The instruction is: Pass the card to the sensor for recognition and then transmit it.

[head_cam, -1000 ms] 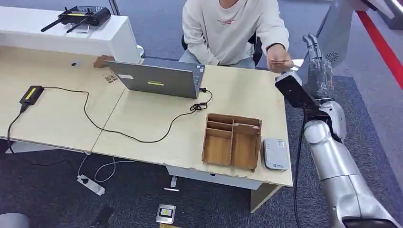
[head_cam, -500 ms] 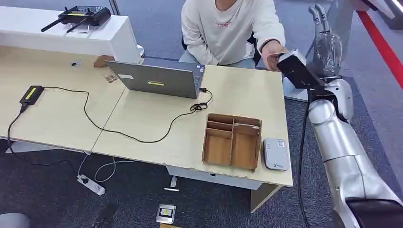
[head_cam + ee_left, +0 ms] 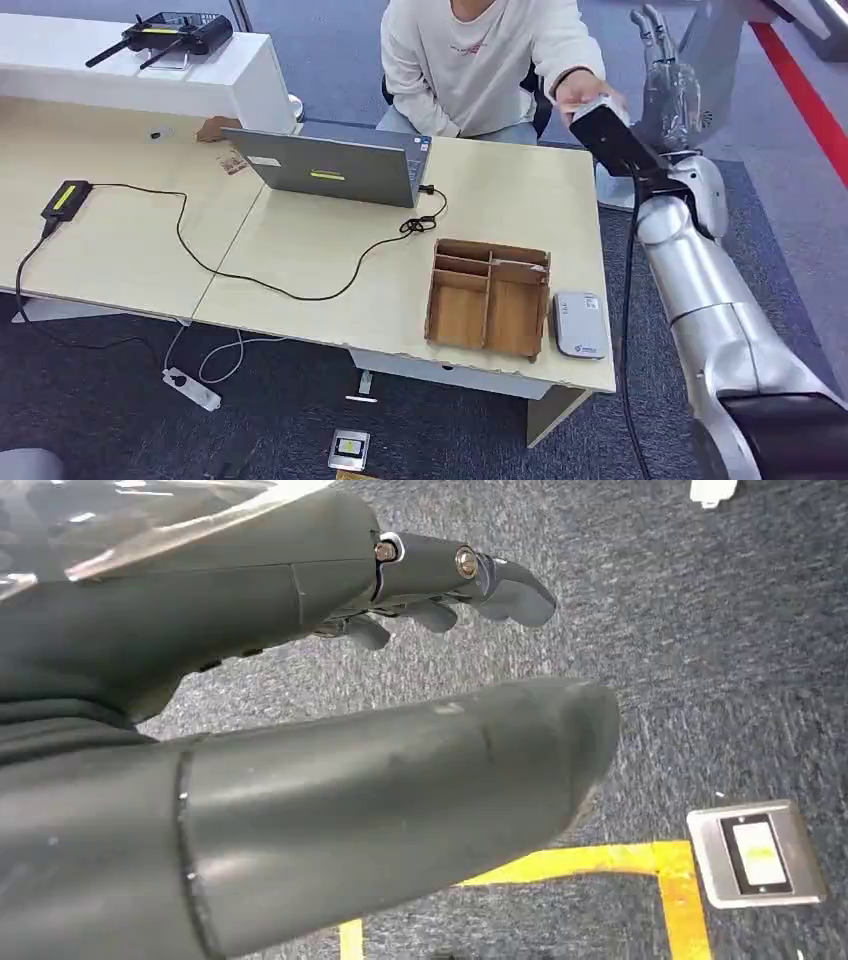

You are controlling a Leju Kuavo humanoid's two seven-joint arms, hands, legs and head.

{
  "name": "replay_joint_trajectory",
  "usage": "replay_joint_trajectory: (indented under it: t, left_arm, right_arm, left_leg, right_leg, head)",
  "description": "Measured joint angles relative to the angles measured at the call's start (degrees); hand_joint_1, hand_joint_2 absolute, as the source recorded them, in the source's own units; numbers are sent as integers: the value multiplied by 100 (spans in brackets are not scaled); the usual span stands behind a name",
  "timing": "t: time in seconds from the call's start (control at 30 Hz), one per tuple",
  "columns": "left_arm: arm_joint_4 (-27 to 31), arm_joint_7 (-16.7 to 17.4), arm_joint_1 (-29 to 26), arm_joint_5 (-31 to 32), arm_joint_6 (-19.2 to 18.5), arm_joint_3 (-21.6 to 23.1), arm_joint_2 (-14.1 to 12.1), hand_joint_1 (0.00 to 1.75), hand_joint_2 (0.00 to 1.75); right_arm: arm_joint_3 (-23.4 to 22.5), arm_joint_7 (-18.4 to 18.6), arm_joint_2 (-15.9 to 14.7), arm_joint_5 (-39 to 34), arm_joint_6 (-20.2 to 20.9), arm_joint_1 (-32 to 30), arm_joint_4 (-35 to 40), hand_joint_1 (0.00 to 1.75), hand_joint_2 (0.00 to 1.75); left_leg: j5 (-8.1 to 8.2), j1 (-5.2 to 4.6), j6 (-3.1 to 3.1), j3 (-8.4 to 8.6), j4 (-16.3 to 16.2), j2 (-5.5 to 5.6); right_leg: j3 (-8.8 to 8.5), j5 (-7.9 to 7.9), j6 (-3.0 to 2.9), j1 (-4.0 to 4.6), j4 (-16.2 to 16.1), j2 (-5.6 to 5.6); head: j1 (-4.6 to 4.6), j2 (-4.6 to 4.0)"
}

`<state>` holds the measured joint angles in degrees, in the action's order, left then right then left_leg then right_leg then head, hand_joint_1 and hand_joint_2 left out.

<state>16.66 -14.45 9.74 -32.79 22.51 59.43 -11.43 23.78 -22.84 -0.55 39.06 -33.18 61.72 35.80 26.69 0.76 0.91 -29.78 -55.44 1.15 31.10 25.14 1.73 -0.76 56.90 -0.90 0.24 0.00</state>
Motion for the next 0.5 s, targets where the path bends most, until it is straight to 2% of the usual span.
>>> replay_joint_trajectory:
  t: [0.37,0.4,0.43,0.5]
  left_arm:
    - [-94,-2,-4,-13,40,-11,101,0,0]
    - [-98,-2,-3,-13,46,-13,107,0,0]
    - [-103,-2,-3,-13,59,-11,114,0,0]
    - [-109,99,1,-20,-40,-13,122,0,0]
  right_arm:
    - [17,-4,50,-18,0,98,-337,0,175]
    - [20,-4,53,-24,0,98,-352,12,175]
    - [22,-4,53,-26,-2,100,-376,175,175]
    - [26,-4,53,-55,-4,97,-411,175,175]
  left_leg:
    - [0,-1,0,0,0,0]
    - [0,-1,0,-1,0,0]
    - [0,-1,0,0,0,0]
    - [0,-1,0,0,0,0]
  right_leg:
    - [1,0,0,0,0,0]
    - [2,0,0,0,0,0]
    - [2,0,0,0,0,0]
    - [2,0,0,0,0,0]
  head:
    - [2,0]
    - [0,0]
    - [0,0]
    - [0,0]
